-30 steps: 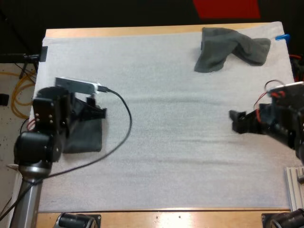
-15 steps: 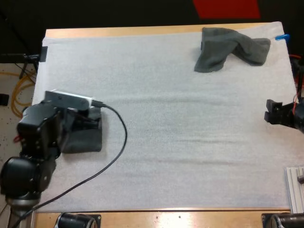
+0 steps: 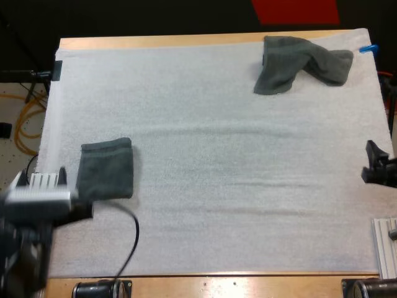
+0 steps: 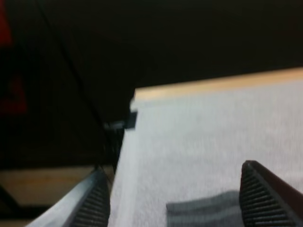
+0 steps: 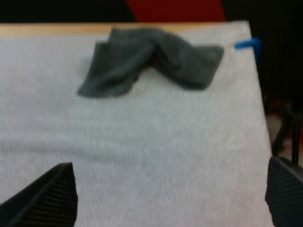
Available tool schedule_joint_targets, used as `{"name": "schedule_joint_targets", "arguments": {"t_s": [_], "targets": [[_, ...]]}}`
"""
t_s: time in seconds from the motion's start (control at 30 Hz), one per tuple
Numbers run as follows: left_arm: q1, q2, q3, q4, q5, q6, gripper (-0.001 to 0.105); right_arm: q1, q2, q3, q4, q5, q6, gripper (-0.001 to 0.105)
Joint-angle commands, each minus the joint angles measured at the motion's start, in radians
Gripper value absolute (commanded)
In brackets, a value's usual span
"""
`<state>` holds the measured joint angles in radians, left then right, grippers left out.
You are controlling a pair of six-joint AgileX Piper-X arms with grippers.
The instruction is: Pick towel from pile fold and stack
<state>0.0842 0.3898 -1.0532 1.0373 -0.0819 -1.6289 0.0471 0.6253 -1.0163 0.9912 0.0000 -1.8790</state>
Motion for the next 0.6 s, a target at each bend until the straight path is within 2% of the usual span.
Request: {"name": "schedule_joint_targets", "arguments": {"t_s": [0.0,0.13,0.27,0.43,0.57], "targets": [[0.001,-0.031,-0.004,0.004,-0.009,-0.010,0.057,-0.002,-0.034,0.001,0.000,0.000,-0.010,0.078],[0.001,-0.171,-0.004,0.007,-0.051,0.031,0.057,-0.002,-0.188,0.055,-0.072,0.000,-0.012,0.078],[0.001,-0.281,-0.004,0.044,-0.049,0.048,0.057,-0.002,-0.351,0.134,-0.085,0.000,-0.012,0.078],[0.001,-0.378,-0.004,0.184,-0.041,0.037,0.057,-0.002,-0.560,0.242,-0.081,0.041,-0.024,0.078],[0.001,-0.429,-0.005,0.299,-0.018,0.032,0.057,-0.003,-0.685,0.282,-0.055,0.094,-0.032,0.078]]}}
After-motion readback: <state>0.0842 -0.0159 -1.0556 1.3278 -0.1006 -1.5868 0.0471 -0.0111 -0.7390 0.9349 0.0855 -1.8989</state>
